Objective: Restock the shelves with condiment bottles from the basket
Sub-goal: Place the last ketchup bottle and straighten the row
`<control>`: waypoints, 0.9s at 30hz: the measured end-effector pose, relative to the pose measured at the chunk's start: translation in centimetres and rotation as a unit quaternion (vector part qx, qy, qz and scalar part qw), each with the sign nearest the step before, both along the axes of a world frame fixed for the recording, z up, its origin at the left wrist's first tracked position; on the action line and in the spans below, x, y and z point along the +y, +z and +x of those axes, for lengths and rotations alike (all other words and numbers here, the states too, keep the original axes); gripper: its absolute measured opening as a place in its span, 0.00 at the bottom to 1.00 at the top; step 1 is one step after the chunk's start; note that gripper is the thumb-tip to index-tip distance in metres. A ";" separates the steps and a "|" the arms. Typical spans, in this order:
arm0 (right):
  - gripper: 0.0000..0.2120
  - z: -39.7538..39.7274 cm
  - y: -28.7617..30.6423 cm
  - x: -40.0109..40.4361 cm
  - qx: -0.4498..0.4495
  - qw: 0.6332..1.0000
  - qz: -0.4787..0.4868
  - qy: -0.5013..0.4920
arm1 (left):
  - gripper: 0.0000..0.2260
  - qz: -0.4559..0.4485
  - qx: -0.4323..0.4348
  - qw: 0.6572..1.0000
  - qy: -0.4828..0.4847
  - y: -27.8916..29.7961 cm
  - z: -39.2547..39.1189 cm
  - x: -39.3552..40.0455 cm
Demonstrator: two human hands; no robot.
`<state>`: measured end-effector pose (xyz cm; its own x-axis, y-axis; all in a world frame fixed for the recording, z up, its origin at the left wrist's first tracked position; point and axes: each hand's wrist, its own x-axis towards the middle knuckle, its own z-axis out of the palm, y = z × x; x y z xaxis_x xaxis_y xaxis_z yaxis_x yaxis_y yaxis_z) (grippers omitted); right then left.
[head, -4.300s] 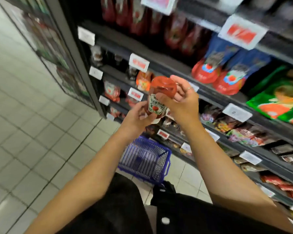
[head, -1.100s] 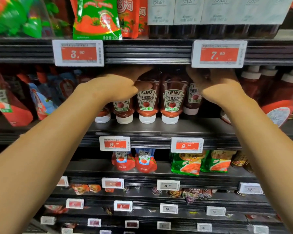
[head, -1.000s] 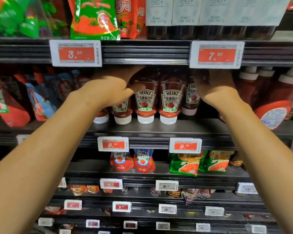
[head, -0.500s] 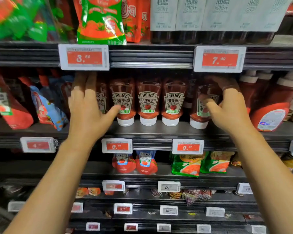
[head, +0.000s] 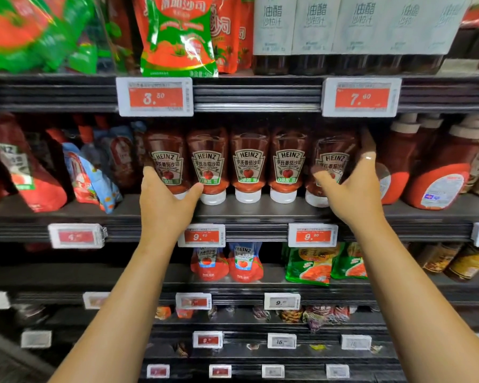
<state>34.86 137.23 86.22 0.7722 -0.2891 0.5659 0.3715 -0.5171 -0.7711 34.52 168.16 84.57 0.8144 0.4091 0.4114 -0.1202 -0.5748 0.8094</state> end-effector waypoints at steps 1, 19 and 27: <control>0.44 0.0 -0.6 0.1 0.013 1.000 0.003 0.000 | 0.36 0.000 -0.003 1.000 0.001 0.0 0.0 0.0; 0.36 0.8 -3.0 -0.2 0.052 0.999 -0.013 -0.004 | 0.34 0.052 -0.035 0.997 0.046 -1.0 0.2 -1.2; 0.39 -0.4 -3.2 -0.5 0.071 0.996 -0.051 0.000 | 0.38 0.085 -0.050 0.994 0.046 -1.9 -1.3 -1.2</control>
<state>34.42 136.73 83.05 0.8460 -0.2360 0.4780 0.2624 -0.5961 -0.7588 33.25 166.95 82.64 0.7289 0.3978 0.5572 -0.1353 -0.7141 0.6868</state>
